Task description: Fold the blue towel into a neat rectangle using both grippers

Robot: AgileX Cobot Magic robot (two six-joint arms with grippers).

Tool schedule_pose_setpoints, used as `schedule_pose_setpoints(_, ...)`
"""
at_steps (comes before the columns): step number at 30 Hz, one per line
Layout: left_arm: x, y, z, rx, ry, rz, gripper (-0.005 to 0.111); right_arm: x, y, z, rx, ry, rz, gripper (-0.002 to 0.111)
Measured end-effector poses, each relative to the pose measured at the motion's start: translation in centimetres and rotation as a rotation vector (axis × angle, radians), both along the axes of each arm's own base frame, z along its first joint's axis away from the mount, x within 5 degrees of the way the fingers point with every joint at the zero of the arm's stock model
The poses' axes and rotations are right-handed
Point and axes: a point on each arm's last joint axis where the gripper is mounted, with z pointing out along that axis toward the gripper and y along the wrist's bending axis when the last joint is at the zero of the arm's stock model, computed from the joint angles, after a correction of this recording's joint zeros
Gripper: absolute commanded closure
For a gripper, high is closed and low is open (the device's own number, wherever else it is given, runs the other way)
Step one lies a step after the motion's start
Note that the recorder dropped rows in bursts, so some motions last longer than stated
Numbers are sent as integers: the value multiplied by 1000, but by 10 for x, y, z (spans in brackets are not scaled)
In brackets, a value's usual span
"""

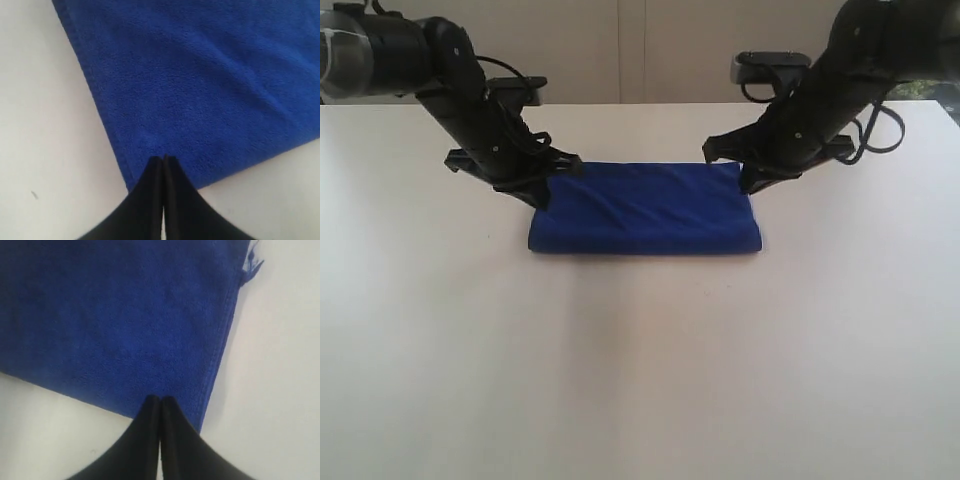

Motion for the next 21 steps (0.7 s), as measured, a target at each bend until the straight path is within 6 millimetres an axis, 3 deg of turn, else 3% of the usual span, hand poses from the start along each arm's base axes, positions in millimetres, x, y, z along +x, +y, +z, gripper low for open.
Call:
schedule_pose_setpoints(12,18,-5,-50,3,-12,54,107,19,3,-74,-32,74,-29,108)
schedule_pose_setpoints(21,15,-5,-53,12,49,60,107,18,3,-80,-37,101,-26,108)
